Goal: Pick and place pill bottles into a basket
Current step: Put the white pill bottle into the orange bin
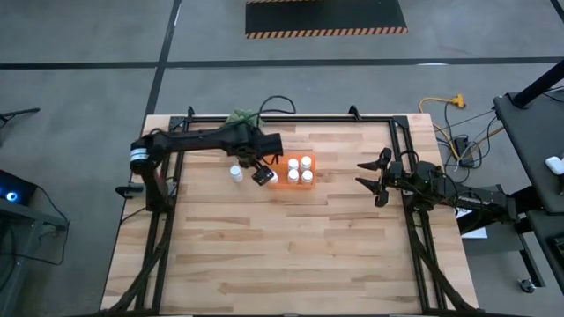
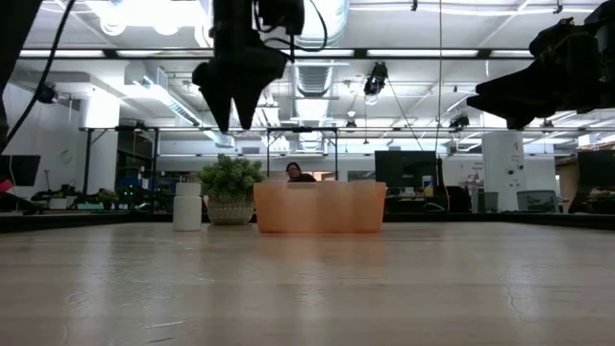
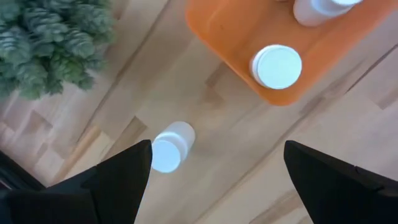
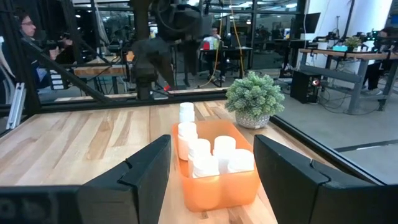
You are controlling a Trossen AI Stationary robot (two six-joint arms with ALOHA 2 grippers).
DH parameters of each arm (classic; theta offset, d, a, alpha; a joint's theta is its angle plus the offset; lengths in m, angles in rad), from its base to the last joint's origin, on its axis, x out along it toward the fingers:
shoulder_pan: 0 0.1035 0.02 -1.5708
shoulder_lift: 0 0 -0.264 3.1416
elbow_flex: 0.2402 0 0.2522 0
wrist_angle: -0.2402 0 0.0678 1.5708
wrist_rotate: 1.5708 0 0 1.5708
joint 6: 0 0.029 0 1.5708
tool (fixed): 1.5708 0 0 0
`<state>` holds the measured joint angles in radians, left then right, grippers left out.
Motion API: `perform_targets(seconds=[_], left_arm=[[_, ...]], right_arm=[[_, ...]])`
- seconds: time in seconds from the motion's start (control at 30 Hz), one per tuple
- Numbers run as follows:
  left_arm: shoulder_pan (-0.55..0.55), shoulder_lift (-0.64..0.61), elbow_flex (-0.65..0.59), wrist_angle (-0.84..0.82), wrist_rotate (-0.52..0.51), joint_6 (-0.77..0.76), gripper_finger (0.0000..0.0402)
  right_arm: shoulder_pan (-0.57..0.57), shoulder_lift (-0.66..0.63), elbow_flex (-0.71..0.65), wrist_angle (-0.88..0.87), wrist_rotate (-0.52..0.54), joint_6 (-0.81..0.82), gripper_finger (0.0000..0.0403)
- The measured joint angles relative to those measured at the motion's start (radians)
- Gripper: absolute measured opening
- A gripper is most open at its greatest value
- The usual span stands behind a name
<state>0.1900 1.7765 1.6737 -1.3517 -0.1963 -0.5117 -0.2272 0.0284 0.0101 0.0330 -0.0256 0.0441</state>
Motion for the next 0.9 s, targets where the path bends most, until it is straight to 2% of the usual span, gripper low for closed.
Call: perform_targets(seconds=[0.13,0.5,0.9], left_arm=[[0.005,-0.054,-0.052,0.023,0.004,-0.009,0.0345],[0.048,-0.154,-0.346,0.147,0.042,-0.084,0.0345],[0.107,-0.159,-0.41,0.219,0.049,-0.05,0.0345]], right_arm=[[0.0,0.0,0.0,0.0,0.001,0.0,0.0219],[0.0,0.001,0.0,0.0,0.003,0.0,0.0219],[0.0,0.0,0.0,0.0,0.002,0.0,0.0219]])
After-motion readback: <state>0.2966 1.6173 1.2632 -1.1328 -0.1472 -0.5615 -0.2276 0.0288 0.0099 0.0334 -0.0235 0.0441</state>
